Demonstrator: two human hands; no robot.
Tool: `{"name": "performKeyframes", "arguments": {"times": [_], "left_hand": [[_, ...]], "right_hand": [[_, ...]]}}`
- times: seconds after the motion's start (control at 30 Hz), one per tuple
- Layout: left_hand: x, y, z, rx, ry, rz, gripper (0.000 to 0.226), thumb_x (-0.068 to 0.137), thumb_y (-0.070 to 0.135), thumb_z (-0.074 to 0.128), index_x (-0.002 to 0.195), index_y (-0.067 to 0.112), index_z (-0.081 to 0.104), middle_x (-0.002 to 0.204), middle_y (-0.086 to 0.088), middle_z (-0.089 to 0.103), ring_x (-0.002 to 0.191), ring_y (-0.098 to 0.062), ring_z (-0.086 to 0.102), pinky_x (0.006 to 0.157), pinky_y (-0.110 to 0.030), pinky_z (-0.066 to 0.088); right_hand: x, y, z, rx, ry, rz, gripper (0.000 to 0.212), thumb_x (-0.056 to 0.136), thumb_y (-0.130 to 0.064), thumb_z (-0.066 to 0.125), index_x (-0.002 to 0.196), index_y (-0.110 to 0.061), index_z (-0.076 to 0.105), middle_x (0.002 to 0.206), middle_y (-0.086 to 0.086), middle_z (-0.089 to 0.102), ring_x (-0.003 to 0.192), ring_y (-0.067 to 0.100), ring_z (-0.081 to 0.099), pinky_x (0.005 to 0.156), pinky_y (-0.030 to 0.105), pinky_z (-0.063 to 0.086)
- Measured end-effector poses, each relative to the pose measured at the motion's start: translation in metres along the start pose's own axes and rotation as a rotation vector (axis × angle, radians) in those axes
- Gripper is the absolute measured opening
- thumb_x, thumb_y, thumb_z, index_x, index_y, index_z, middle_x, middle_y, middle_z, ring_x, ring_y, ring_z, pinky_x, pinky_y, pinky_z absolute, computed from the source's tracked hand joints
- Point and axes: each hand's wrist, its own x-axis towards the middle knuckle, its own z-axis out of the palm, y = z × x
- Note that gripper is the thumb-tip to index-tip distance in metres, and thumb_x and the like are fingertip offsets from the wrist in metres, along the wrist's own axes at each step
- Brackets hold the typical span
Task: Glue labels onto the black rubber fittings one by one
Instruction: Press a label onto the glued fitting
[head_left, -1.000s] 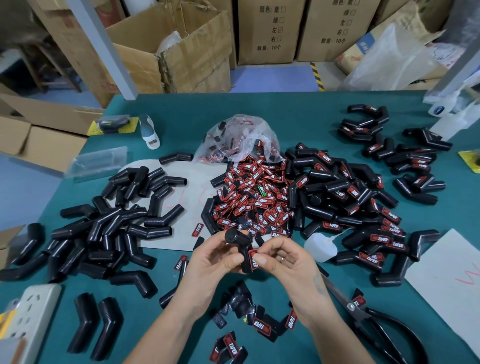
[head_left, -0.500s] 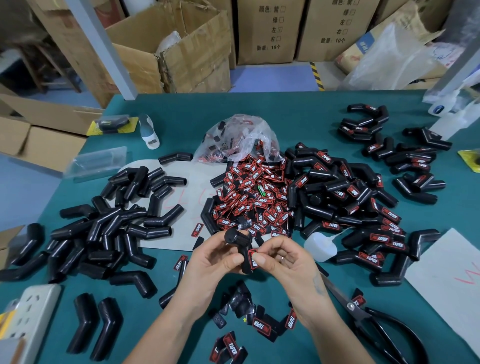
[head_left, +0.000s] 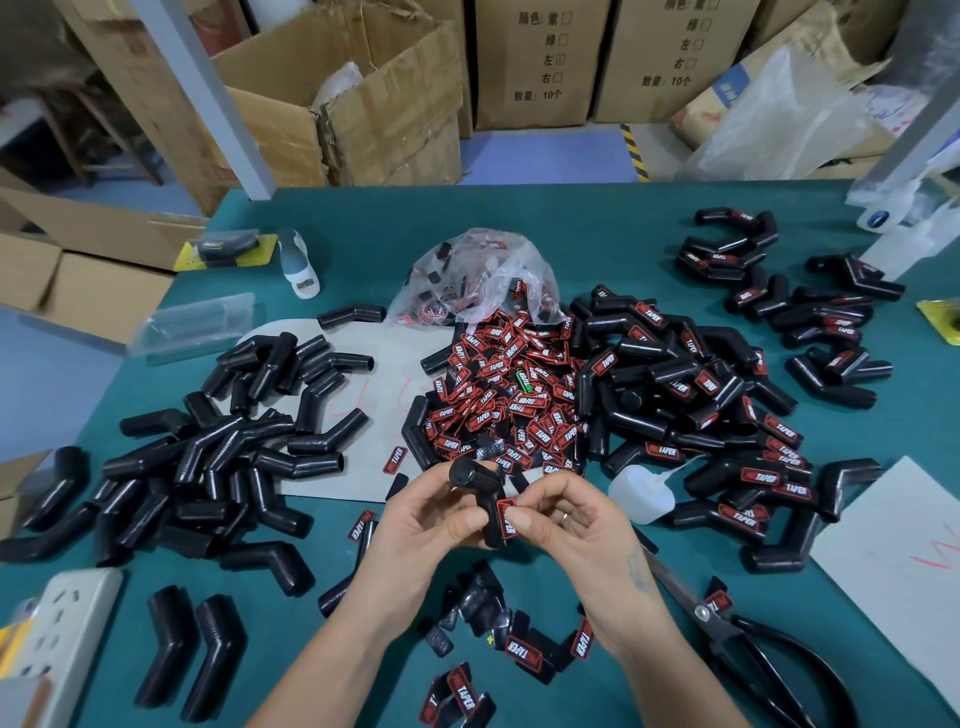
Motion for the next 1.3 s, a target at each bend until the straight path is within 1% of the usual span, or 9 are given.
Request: {"name": "performKeyframes", "arguments": {"times": [0.27,0.37,0.63,0.73,0.9,1.03,1.13,1.2,1.3], "left_hand": [[-0.0002,0.0015,0.0012,-0.003,0.003,0.003,0.056,0.069,0.049,0.096,0.115,0.022,0.079,0.1,-0.01,0.072,0.091,-0.021,0.072,0.073,-0.031,0.061],[-0.0001,0.0018,0.0006,-0.003,0.002,0.003,0.055,0.069,0.049,0.096,0.115,0.023,0.079,0.101,-0.008,0.074,0.092,-0.02,0.072,0.073,-0.031,0.061],[0.0005,-0.001,-0.0012,0.007,0.009,0.001,0.051,0.072,0.045,0.095,0.113,0.021,0.079,0.101,-0.018,0.065,0.088,-0.024,0.07,0.074,-0.033,0.06],[0.0004,-0.0014,-0.0016,0.009,0.003,0.0,0.038,0.077,0.032,0.088,0.112,0.022,0.079,0.1,-0.015,0.068,0.089,-0.023,0.07,0.073,-0.032,0.06],[0.0011,-0.0015,-0.0015,0.0,0.0,0.0,0.049,0.073,0.041,0.094,0.114,0.02,0.079,0.104,-0.023,0.06,0.089,-0.025,0.069,0.073,-0.033,0.06],[0.0004,-0.0019,-0.0014,-0.003,0.0,-0.005,0.053,0.071,0.046,0.096,0.115,0.021,0.079,0.102,-0.019,0.066,0.09,-0.024,0.07,0.073,-0.033,0.061],[0.0006,-0.0021,-0.0022,0.005,-0.002,-0.003,0.057,0.072,0.048,0.095,0.117,0.02,0.078,0.104,-0.019,0.066,0.092,-0.027,0.071,0.074,-0.035,0.061],[0.0008,-0.002,-0.0021,0.003,0.001,0.001,0.057,0.072,0.047,0.095,0.118,0.019,0.078,0.104,-0.021,0.066,0.092,-0.027,0.071,0.075,-0.035,0.061],[0.0004,-0.0014,-0.0013,-0.007,0.008,0.0,0.055,0.07,0.048,0.096,0.116,0.022,0.078,0.103,-0.014,0.073,0.092,-0.025,0.073,0.074,-0.034,0.061]], "right_hand": [[0.0,-0.0006,0.0,-0.013,0.012,0.0,0.025,0.074,-0.045,0.087,0.085,-0.025,0.075,0.086,-0.002,0.071,0.088,0.015,0.064,0.089,0.043,0.053],[-0.0004,-0.0013,-0.0011,-0.01,0.018,-0.004,0.025,0.074,-0.044,0.087,0.086,-0.025,0.075,0.089,0.001,0.072,0.091,0.018,0.065,0.094,0.048,0.052],[0.0002,0.0,0.0007,-0.026,0.001,-0.028,0.021,0.076,-0.042,0.085,0.084,-0.026,0.074,0.088,-0.003,0.073,0.088,0.01,0.065,0.085,0.025,0.051],[0.0007,0.0009,-0.0011,-0.036,0.018,-0.026,0.022,0.076,-0.043,0.085,0.086,-0.025,0.074,0.091,0.001,0.073,0.09,0.013,0.065,0.086,0.025,0.051],[0.0007,-0.0001,-0.0044,-0.025,0.016,-0.022,0.024,0.077,-0.043,0.086,0.087,-0.024,0.075,0.092,0.002,0.074,0.092,0.014,0.065,0.088,0.029,0.052],[-0.0002,-0.0014,-0.0026,-0.031,0.011,-0.024,0.022,0.077,-0.042,0.086,0.085,-0.025,0.074,0.09,0.001,0.073,0.089,0.012,0.065,0.085,0.025,0.052],[-0.0007,-0.0019,-0.0019,-0.041,0.003,-0.029,0.017,0.082,-0.032,0.089,0.085,-0.024,0.074,0.09,0.001,0.073,0.089,0.011,0.065,0.084,0.023,0.052],[-0.0009,-0.0028,-0.0023,-0.041,0.005,-0.03,0.013,0.083,-0.026,0.087,0.085,-0.024,0.075,0.09,0.002,0.073,0.088,0.011,0.065,0.084,0.023,0.052],[-0.0004,-0.0045,-0.0028,-0.037,0.019,-0.033,0.013,0.081,-0.028,0.087,0.085,-0.023,0.075,0.091,0.003,0.074,0.089,0.013,0.066,0.086,0.026,0.053]]}}
